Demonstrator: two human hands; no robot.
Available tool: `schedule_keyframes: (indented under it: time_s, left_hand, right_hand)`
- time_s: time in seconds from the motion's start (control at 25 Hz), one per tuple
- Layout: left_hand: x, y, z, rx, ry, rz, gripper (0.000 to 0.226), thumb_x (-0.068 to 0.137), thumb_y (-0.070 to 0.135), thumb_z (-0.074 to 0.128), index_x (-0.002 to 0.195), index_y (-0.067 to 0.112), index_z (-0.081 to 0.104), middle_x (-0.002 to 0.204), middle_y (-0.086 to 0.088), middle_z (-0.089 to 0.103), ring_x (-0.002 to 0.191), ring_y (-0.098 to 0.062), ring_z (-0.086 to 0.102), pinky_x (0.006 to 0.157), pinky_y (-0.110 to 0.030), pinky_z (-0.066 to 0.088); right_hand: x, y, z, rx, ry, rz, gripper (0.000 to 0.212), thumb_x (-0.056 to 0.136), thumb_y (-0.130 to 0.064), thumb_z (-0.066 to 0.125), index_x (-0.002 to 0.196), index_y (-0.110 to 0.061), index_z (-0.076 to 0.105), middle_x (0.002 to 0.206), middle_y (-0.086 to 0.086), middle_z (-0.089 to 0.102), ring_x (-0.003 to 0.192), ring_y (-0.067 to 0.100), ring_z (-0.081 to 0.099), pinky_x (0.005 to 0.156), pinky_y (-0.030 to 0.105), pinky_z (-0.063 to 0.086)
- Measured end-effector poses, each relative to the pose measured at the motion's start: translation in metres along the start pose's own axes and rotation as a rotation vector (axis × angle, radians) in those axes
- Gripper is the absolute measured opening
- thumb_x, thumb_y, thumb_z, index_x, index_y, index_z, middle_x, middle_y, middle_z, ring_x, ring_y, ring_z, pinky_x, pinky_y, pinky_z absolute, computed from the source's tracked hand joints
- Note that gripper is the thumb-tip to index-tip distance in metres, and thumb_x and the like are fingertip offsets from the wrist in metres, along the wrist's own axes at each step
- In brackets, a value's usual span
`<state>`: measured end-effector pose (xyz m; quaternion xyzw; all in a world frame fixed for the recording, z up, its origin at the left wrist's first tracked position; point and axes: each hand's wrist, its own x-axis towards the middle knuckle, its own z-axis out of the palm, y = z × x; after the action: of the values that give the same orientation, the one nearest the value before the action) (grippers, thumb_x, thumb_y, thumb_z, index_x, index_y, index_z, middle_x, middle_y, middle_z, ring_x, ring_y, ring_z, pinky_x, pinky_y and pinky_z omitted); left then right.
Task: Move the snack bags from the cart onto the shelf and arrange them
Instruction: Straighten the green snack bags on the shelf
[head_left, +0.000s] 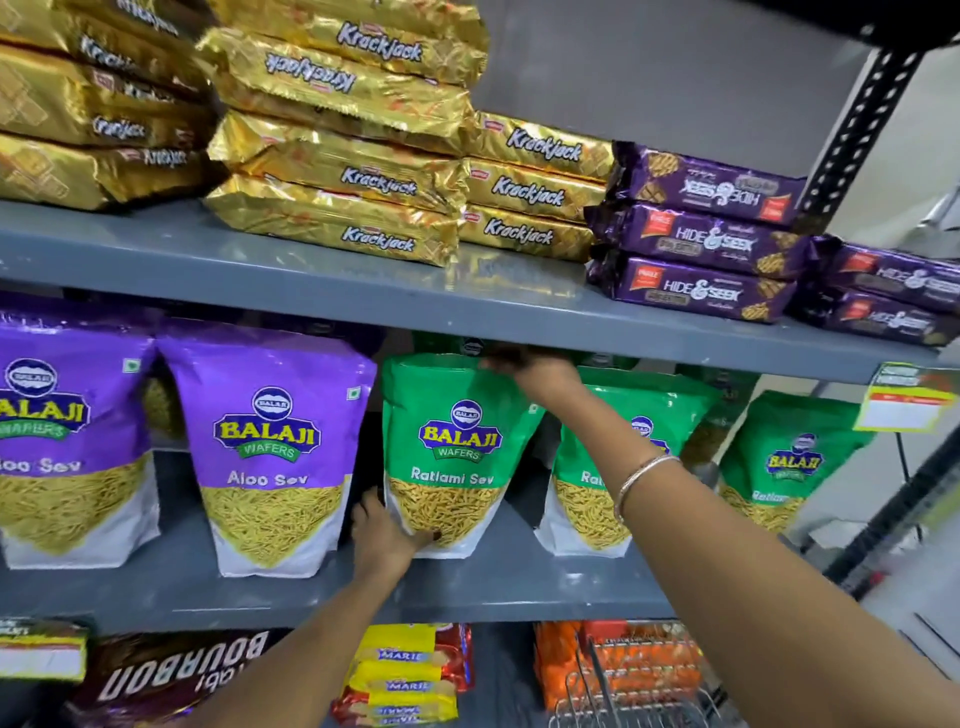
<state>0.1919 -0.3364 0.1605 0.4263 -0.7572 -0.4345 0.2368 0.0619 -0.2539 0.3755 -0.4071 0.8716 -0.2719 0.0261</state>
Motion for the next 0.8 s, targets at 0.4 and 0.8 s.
schedule_keyframes:
  time_s: [0.4,0.8]
  left_hand:
    - [-0.053,0.089,0.102,-0.032,-0.339,0.321,0.085,0.069,0.027,0.076,0.136,0.005,0.03,0.141,-0.014,0.039,0.133,-0.03,0.036,0.106,-0.036,0.034]
    - [-0.029,0.126,0.151,-0.108,-0.306,0.016,0.044,0.072,0.013,0.074,0.102,0.01,0.043,0.121,-0.022,0.061,0.109,-0.032,0.058,0.08,-0.035,0.044]
  right_hand:
    - [-0.023,0.106,-0.08,-0.229,-0.041,0.15,0.037,0.088,-0.024,0.057,0.124,-0.014,0.056,0.138,0.006,0.053,0.126,0.028,0.046,0.107,0.03,0.036]
    - [-0.012,0.157,-0.083,-0.315,0.345,0.105,0.027,0.089,-0.02,0.052,0.113,-0.014,0.063,0.128,0.012,0.062,0.114,0.033,0.056,0.091,0.036,0.049]
